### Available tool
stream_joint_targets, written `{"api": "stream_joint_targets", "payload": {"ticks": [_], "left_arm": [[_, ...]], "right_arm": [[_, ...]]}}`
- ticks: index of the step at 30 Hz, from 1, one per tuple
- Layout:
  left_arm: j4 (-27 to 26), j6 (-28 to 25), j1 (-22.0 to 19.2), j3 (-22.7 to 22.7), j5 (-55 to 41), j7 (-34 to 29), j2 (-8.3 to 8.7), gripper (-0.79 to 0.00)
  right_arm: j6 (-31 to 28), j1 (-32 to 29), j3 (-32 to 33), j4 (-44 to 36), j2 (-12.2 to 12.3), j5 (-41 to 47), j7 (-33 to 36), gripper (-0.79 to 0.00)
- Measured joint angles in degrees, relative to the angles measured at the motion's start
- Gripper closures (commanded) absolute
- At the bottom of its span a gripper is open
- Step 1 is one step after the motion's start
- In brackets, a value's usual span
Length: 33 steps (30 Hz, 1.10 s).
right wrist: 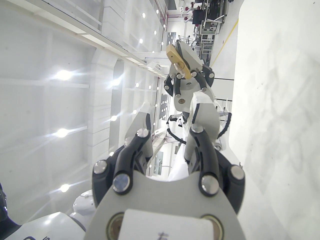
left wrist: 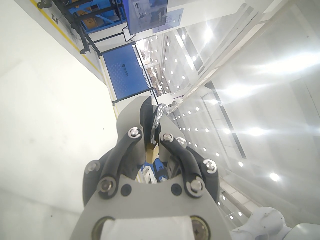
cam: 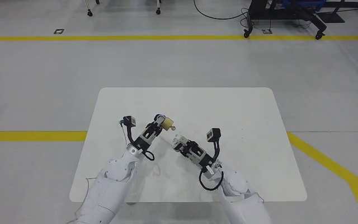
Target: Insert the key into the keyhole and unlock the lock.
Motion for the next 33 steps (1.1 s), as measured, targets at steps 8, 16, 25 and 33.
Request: {"api": "stream_joint_targets", "payload": {"ticks": [8, 16, 25, 33], "left_arm": [[0.4, -0.5, -0.6, 0.5, 0.8, -1.3, -0.04, 0.000], [0.1, -0.4, -1.0, 1.1, 1.4, -1.8, -0.17, 0.000], [-0.4, -0.6, -0.9, 1.1, 1.5, -2.1, -0.15, 0.000], [-0.3, -0.8, -0.6, 1.1, 1.8, -2.1, -0.10, 0.000]], "right_arm": [[0.7, 1.9, -0.3, 2.1, 0.0, 2.9, 0.5, -0.280], [1.1, 2.9, -0.4, 3.1, 0.1, 4.0, 0.8, -0.139], [1.4, 3.0, -0.6, 3.3, 0.3, 4.4, 0.5, -0.015], [0.4, 2.5, -0.5, 2.6, 0.6, 4.6, 1.7, -0.231]]}}
